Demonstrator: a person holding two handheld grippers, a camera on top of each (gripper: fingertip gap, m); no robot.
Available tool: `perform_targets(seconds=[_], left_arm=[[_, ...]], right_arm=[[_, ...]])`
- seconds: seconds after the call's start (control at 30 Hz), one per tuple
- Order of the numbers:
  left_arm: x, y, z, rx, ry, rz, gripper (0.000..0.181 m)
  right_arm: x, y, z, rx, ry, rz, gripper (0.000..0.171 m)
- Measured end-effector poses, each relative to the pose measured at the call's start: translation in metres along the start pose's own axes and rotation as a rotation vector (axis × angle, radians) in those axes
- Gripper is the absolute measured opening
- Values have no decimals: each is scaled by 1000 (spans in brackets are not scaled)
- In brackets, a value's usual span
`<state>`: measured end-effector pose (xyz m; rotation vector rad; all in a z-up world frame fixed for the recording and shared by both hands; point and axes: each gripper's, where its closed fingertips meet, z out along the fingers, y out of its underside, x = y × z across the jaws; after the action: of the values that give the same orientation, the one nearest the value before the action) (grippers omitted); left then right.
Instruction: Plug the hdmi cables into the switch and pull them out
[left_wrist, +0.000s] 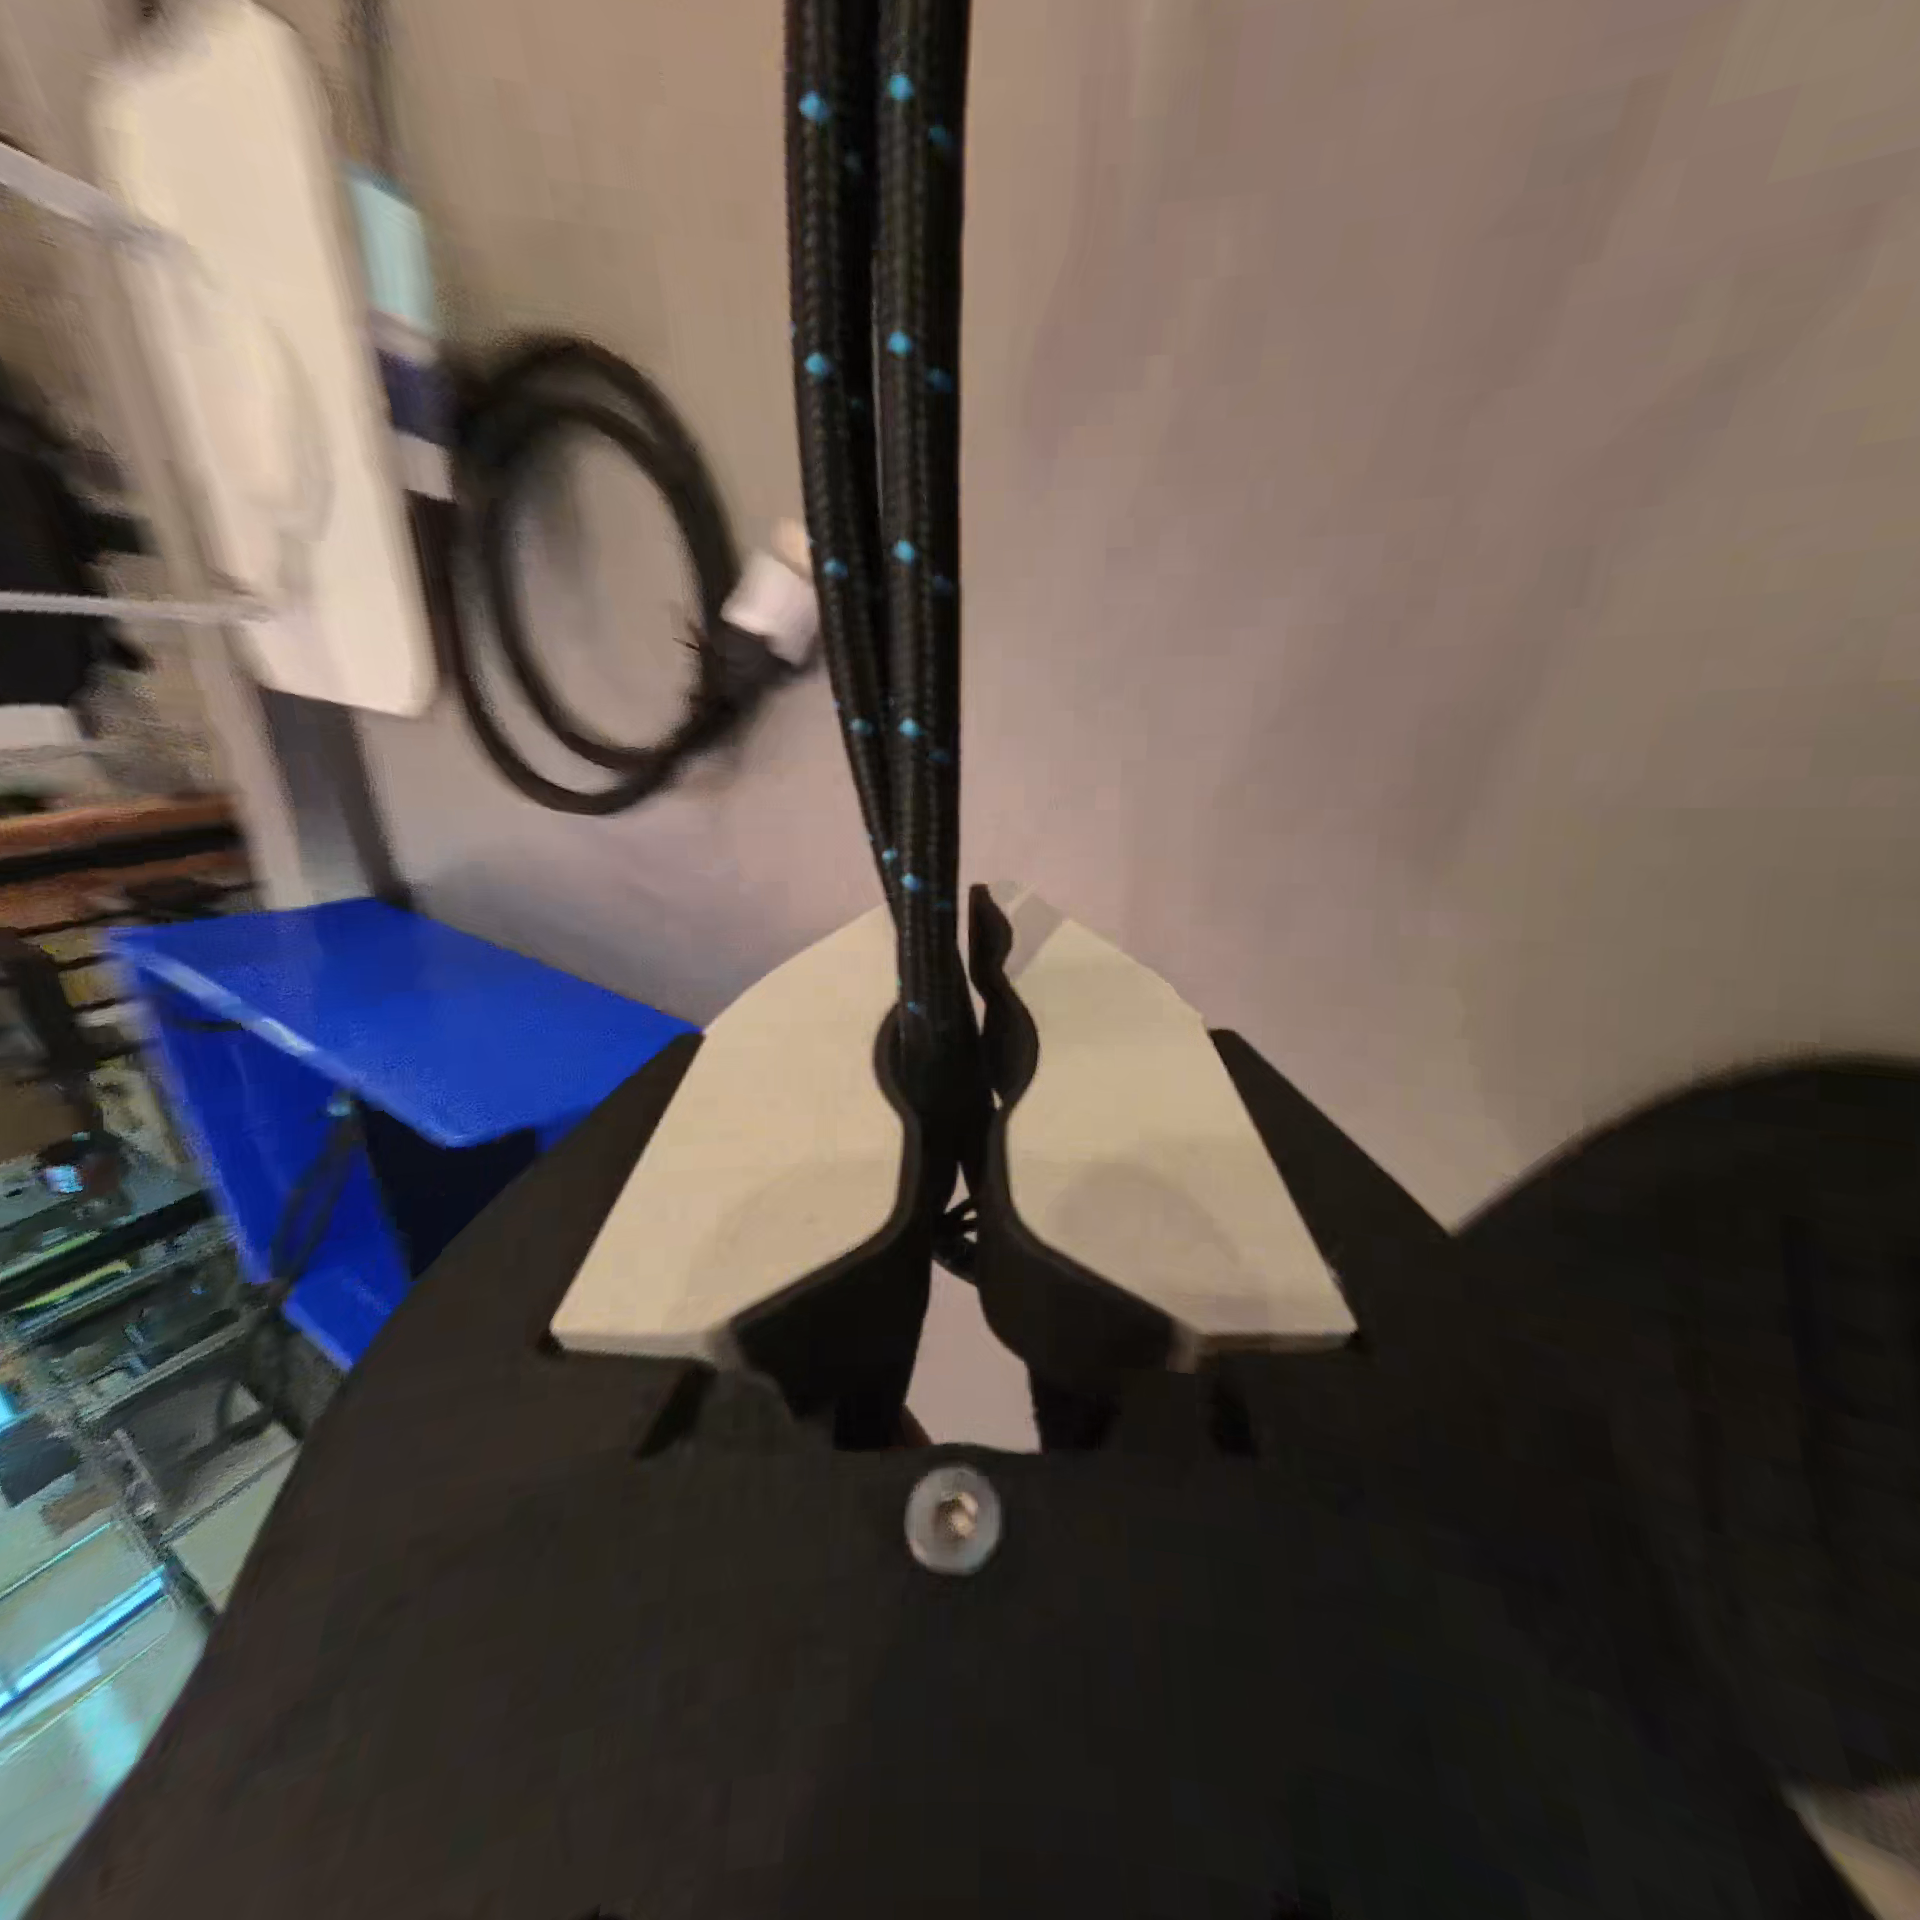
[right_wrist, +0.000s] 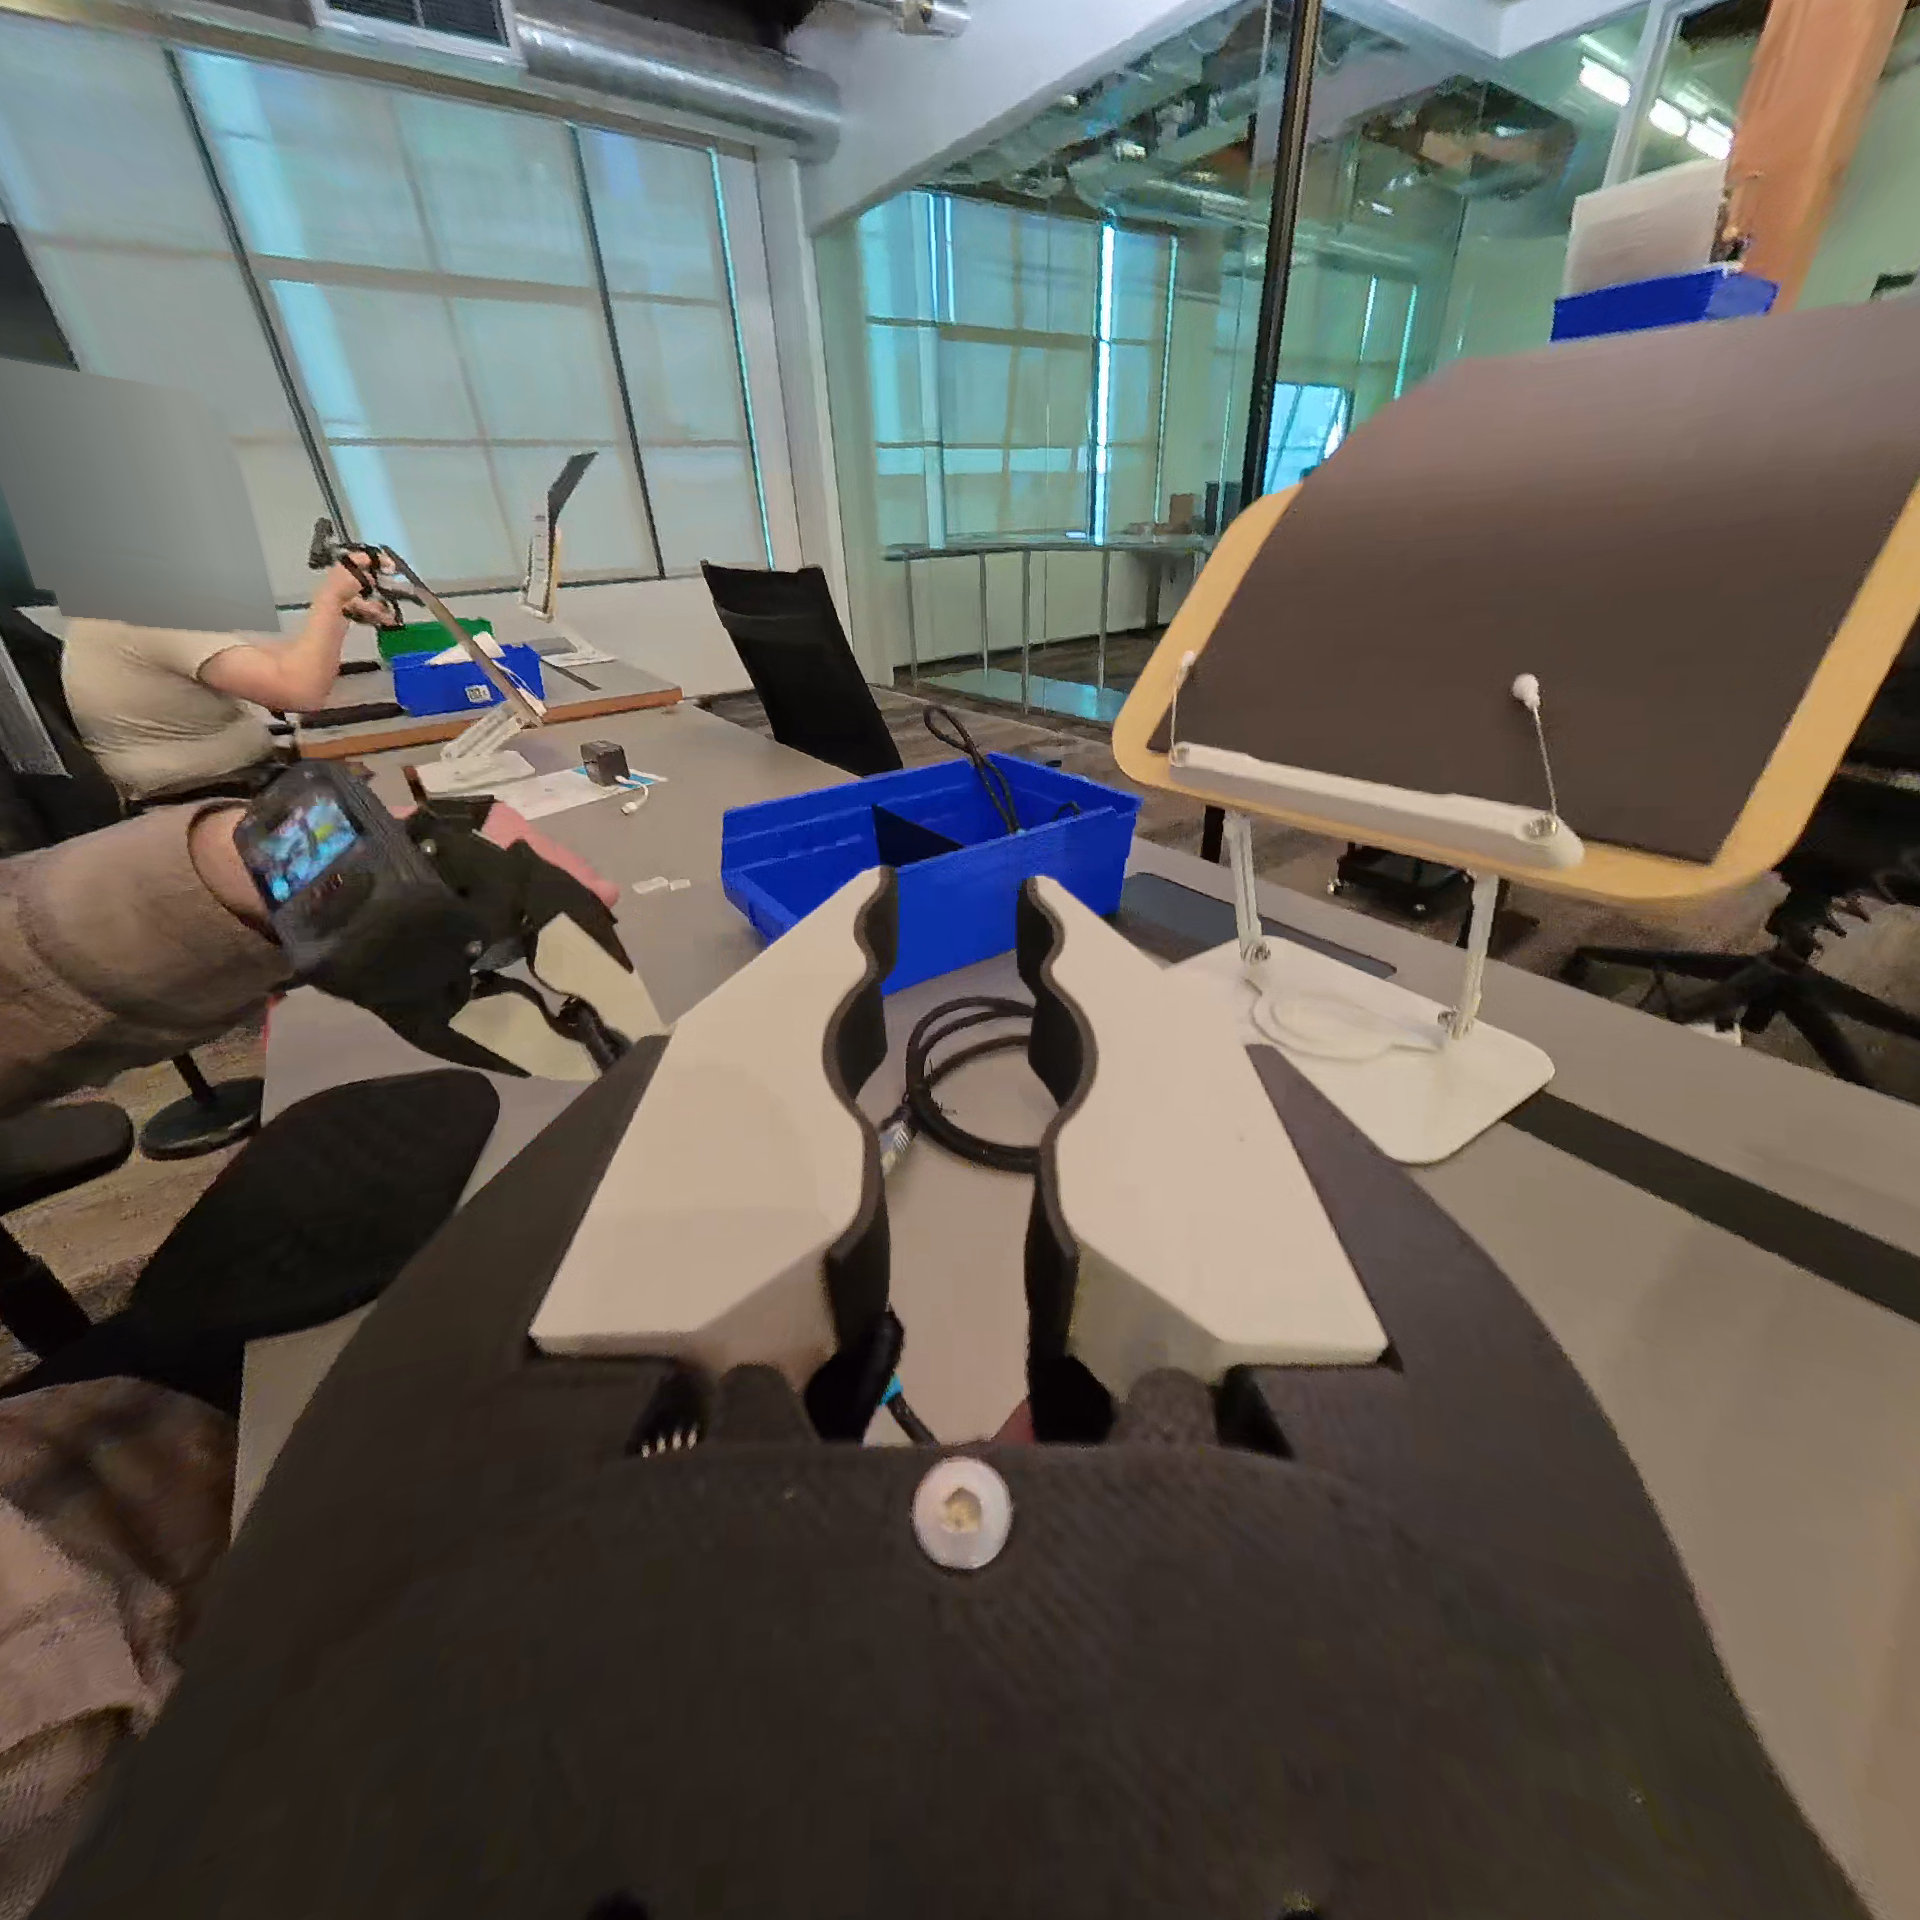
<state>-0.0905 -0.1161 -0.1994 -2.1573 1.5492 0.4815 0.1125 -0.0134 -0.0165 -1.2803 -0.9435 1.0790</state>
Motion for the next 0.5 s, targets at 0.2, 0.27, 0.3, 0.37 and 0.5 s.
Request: perform_targets(seconds=[0.2,0.27,0.3,0.37,0.5], left_arm=[[32,37,52,-189,140,83,4],[24,35,61,-160,116,56,6],[16,33,64,-143,88,30,11],[9,33,65,-128,84,-6,26],[-10,39,59,-123,-21,-46,67]], right_arm=[[-16,31,6,-117,-22,-85,16],[-26,39,10,-155,-47,-111,19],[-30,42,12,-168,-56,-122,20],[-35,49,16,-201,-58,-151,22],[-40,56,23,-222,-59,-171,25]])
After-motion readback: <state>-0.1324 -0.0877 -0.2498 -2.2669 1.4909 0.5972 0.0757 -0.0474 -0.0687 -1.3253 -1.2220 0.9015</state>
